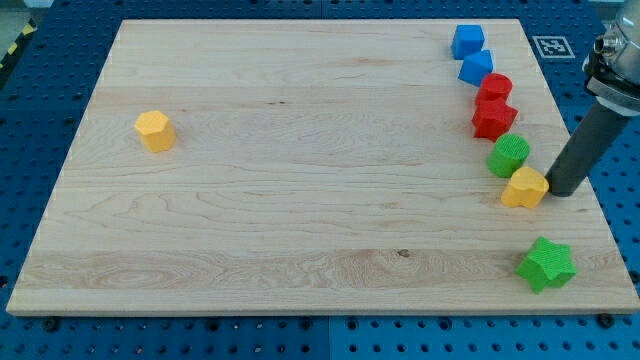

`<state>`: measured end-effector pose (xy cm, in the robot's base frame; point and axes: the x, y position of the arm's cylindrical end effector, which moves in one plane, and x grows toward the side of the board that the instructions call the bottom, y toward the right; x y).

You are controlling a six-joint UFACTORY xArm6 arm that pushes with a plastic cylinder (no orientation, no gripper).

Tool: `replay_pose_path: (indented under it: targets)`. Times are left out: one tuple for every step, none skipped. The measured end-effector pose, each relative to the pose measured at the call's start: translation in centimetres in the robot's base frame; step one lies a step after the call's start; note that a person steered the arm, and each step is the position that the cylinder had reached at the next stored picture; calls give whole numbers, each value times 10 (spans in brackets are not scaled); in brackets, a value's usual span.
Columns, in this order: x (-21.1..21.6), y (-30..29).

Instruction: Push the yellow heart closer to the yellow hexagon

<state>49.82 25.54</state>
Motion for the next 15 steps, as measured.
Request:
replay_pose_path:
  targets:
    - [9, -15]
    - [9, -26]
    - [9, -29]
    - [9, -48]
    - [9, -69]
    - [5, -88]
    - [-7, -102]
    - [-10, -128]
    - [-18, -163]
    - [-22, -173]
    - [-22, -173]
    - [-29, -181]
    - [-44, -204]
    - [-58, -214]
    - [-51, -161]
